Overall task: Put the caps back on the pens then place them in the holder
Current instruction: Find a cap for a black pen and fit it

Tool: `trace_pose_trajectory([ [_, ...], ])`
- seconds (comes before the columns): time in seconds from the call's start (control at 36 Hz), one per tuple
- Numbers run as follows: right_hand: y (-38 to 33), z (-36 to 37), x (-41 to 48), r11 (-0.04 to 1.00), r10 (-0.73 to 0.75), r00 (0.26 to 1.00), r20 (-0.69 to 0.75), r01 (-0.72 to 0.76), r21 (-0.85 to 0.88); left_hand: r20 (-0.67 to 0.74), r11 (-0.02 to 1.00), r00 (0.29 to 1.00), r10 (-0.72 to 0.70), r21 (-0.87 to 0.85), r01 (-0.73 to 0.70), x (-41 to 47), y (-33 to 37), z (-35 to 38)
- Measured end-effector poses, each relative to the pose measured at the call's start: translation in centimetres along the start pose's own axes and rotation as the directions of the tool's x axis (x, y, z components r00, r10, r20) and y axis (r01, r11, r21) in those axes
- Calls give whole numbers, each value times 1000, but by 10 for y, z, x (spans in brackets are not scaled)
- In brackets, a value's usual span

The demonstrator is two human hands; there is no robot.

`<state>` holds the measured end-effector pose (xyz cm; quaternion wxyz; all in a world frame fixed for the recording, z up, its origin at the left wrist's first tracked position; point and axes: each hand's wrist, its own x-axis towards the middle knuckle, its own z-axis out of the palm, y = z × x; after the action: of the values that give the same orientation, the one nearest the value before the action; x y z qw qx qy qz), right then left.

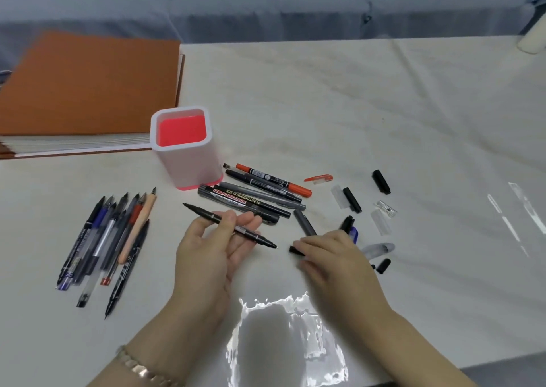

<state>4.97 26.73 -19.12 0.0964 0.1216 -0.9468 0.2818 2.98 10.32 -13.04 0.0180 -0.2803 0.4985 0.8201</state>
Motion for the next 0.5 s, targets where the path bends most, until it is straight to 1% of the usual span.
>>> trace_pose_trajectory([
  [0.06, 2, -10, -1, 1000, -10, 1000, 8, 10, 7, 4, 1000, 1000, -21, 17, 21, -2, -3, 0],
  [0.14, 11, -38, -7, 998, 49, 998, 26, -50, 31, 8, 998, 999, -49, 29, 49, -4, -7, 0],
  [0.19, 26, -57, -13, 994, 102, 986, 128, -104, 10, 5, 997, 998, -63, 38, 62, -5, -8, -1],
  [0.25, 42, -73, -18, 993, 114, 966, 232, -106, -45, 2, 997, 998, -67, 42, 67, -5, -9, -1],
  [0.28, 49, -79, -20, 993, 112, 961, 254, -96, -73, 0, 997, 998, -68, 41, 68, -5, -9, -1],
  [0.36, 63, -87, -24, 986, 124, 954, 272, -87, -143, -2, 997, 998, -70, 38, 70, -5, -9, 0],
  [0.44, 64, -79, -27, 986, 129, 947, 294, -91, -140, 2, 996, 997, -79, 33, 79, -6, -10, 0],
  [0.5, 62, -69, -28, 988, 113, 958, 264, -81, -129, 6, 996, 996, -86, 23, 85, -7, -11, -1],
])
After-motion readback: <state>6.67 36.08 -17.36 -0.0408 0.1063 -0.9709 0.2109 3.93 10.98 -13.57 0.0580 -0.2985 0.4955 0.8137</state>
